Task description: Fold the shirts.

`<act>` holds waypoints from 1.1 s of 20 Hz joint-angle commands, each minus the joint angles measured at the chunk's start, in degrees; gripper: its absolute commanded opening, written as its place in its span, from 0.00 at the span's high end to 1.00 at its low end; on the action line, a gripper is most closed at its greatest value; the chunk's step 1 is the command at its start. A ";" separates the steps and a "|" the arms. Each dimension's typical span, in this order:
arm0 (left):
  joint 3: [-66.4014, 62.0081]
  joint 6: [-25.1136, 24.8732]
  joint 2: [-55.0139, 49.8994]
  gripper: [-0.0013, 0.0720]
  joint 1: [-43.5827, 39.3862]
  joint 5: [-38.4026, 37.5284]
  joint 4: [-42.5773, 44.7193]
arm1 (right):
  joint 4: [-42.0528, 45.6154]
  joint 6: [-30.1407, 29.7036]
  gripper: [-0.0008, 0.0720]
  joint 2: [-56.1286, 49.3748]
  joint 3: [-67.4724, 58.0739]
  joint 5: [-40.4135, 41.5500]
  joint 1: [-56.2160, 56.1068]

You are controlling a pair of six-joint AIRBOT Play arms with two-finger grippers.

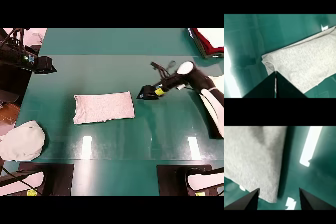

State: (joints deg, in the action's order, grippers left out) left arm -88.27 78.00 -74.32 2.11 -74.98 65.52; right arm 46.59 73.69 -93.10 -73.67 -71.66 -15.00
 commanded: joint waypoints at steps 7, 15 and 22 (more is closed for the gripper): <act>-0.04 -0.02 -0.02 0.95 -0.07 1.05 -0.15 | -14.16 -5.22 0.22 -8.28 5.05 2.78 -5.31; -0.04 -0.02 -0.02 0.95 -0.07 -1.62 -1.68 | -13.86 -5.60 0.74 -13.46 -8.96 6.01 -14.99; -0.04 0.00 -0.02 0.95 -8.13 -0.92 -1.68 | -13.46 -5.18 0.98 -3.28 -6.95 9.03 -5.86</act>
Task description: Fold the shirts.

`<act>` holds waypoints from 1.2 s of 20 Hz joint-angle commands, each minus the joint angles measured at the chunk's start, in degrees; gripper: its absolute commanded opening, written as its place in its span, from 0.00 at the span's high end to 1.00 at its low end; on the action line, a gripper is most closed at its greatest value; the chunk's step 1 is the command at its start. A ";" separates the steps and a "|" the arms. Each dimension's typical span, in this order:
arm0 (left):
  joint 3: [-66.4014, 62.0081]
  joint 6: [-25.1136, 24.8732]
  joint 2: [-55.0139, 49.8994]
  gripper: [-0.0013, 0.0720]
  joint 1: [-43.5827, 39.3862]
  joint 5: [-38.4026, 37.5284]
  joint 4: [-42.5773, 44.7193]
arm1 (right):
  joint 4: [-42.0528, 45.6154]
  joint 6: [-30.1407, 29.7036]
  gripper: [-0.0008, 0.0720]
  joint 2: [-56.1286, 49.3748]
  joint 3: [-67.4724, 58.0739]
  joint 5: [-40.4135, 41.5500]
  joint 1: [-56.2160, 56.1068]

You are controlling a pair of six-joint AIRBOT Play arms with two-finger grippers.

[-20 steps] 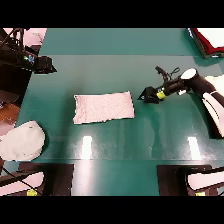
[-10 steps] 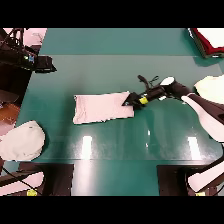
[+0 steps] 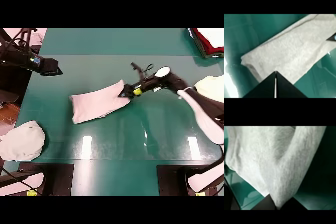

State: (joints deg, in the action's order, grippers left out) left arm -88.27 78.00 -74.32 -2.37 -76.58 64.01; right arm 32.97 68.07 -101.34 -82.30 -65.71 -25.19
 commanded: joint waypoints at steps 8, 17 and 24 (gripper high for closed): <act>-0.04 0.02 -0.02 0.95 -16.72 12.15 -0.68 | 7.21 0.70 0.98 23.52 7.63 6.36 40.37; -0.04 0.02 -0.04 0.95 -21.53 13.99 -0.57 | 7.17 0.63 0.98 13.97 -4.83 7.98 57.33; 0.37 0.00 -0.55 0.95 -21.53 13.99 -0.15 | 13.57 0.66 0.98 15.15 -18.47 6.67 57.33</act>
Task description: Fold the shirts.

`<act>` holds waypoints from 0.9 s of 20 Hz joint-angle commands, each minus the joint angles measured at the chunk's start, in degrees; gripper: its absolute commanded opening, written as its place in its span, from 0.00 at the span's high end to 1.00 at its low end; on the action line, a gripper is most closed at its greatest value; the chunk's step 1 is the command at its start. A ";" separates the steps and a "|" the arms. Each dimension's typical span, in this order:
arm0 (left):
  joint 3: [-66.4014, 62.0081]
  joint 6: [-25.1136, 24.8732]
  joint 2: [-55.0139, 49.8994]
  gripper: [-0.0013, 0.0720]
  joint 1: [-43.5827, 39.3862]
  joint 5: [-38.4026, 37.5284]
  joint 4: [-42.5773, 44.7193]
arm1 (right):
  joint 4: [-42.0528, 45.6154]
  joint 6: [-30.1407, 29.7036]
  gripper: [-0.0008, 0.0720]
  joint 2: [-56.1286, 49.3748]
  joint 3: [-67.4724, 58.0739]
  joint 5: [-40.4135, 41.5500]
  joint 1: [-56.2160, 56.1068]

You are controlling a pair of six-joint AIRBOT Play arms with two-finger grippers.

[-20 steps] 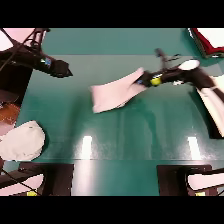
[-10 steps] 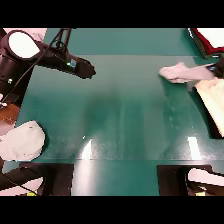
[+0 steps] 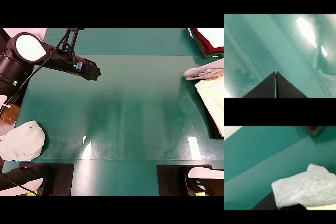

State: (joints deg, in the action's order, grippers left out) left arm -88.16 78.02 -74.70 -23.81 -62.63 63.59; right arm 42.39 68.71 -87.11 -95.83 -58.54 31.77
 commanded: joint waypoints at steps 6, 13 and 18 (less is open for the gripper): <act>1.33 -0.04 -0.24 0.95 -0.09 -0.04 0.31 | 18.62 4.04 0.98 8.24 -5.51 -4.11 0.37; 1.33 -0.13 -0.24 0.95 -0.09 -0.72 0.31 | 39.39 14.40 0.97 10.25 -5.46 -20.41 0.37; 1.33 -0.48 -0.24 0.95 -0.09 -3.02 0.31 | 50.75 21.33 0.91 10.25 -5.46 -28.48 0.37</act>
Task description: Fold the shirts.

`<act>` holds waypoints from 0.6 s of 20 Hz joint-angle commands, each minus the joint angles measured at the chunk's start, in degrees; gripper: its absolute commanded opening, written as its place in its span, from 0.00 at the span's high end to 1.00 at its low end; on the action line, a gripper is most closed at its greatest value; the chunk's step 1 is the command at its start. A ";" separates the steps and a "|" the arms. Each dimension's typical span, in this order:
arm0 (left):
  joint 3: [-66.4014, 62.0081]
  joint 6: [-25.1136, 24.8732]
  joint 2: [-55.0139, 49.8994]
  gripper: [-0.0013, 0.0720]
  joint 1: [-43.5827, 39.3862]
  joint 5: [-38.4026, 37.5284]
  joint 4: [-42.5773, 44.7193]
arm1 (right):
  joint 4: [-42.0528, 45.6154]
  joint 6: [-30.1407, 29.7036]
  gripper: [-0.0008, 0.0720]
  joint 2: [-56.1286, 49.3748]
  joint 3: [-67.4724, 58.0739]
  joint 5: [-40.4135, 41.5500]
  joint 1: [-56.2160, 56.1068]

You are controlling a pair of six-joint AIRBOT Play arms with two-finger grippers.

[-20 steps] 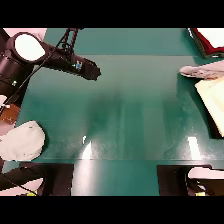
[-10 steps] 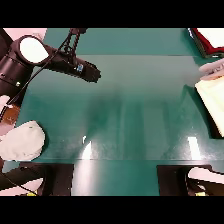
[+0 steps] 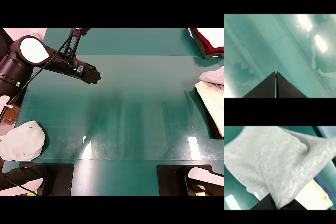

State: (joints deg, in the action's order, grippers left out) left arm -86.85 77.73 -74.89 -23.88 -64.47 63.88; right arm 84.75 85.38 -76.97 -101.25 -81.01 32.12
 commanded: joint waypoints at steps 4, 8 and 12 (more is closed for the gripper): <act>0.02 -0.22 -0.04 0.95 -0.02 -1.16 0.02 | 10.51 4.72 0.30 0.68 1.79 -9.11 0.02; 0.02 -0.20 -0.04 0.95 -0.02 -1.11 0.00 | 15.30 6.05 0.15 3.45 10.34 -8.87 0.00; 0.00 -0.13 -0.04 0.95 -0.02 -1.05 -0.02 | 2.71 6.47 0.47 6.64 18.32 -6.91 -2.45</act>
State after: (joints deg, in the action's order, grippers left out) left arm -86.85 77.54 -74.89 -23.88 -65.54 63.88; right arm 94.76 91.24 -72.38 -88.07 -88.86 31.20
